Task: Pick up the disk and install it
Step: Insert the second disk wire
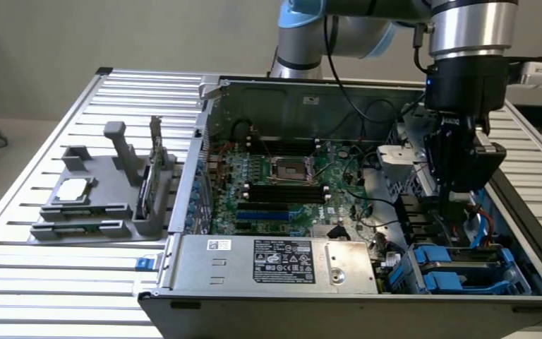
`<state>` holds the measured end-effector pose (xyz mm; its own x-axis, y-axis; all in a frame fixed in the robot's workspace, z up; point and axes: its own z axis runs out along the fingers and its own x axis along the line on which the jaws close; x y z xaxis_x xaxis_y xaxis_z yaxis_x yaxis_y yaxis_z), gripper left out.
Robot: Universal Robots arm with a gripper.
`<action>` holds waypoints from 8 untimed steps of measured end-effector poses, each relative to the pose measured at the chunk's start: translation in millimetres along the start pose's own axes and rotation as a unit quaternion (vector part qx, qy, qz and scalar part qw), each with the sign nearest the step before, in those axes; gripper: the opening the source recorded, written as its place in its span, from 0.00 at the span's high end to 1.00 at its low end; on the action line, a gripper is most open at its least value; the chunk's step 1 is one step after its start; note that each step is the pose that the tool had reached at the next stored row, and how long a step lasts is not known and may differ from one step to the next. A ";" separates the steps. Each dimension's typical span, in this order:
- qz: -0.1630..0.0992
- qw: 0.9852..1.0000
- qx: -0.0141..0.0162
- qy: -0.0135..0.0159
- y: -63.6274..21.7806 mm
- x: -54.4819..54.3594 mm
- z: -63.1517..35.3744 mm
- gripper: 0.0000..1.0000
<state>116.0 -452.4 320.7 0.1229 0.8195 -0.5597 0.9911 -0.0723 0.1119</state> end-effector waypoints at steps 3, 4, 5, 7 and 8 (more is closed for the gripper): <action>-0.004 1.000 0.007 0.005 2.5 -3.7 -1.8 0.83; -0.005 1.000 0.009 0.006 3.7 -5.3 -2.7 0.83; -0.006 1.000 0.011 0.007 4.7 -6.8 -3.6 0.83; -0.009 1.000 0.015 0.009 6.6 -9.7 -5.0 0.83; -0.010 1.000 0.017 0.011 7.3 -11.0 -5.4 0.83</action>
<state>121.7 -458.9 332.1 0.1021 0.8330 -0.5438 0.9946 -0.0746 0.0726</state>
